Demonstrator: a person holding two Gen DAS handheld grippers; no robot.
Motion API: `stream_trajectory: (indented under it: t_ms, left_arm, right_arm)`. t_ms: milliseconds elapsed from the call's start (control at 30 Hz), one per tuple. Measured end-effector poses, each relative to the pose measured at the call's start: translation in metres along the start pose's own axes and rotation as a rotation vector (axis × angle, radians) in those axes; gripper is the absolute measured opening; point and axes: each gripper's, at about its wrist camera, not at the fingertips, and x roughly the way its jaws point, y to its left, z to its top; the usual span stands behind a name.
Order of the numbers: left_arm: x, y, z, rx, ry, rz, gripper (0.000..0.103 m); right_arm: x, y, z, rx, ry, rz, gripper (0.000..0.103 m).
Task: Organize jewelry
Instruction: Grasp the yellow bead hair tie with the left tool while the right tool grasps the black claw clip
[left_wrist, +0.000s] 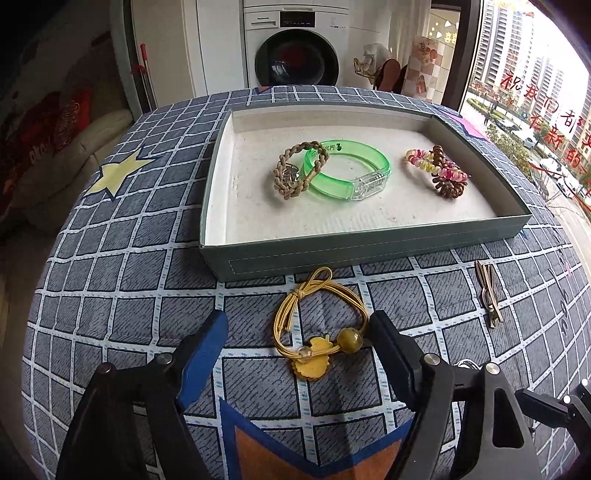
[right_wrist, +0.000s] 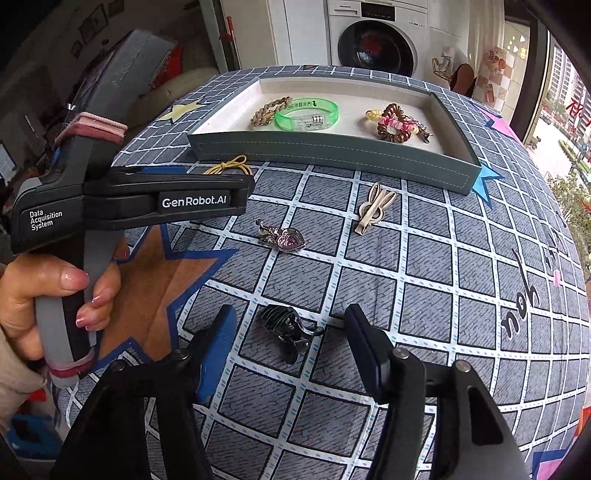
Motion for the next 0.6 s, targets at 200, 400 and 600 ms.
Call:
stream_trajectory:
  t_ms: [200, 400, 600]
  left_arm:
    - [-0.005, -0.010, -0.001, 0.041, -0.026, -0.023, 0.048]
    - [-0.011, -0.009, -0.005, 0.023, -0.024, -0.065, 0.020]
    - [-0.024, 0.004, -0.011, -0.039, -0.035, -0.114, 0.018]
  right_arm:
    - [-0.001, 0.000, -0.001, -0.024, -0.008, -0.027, 0.036]
    - [-0.003, -0.002, -0.002, -0.010, -0.014, -0.024, 0.036]
    - [-0.012, -0.015, -0.001, 0.039, -0.026, 0.011, 0.036]
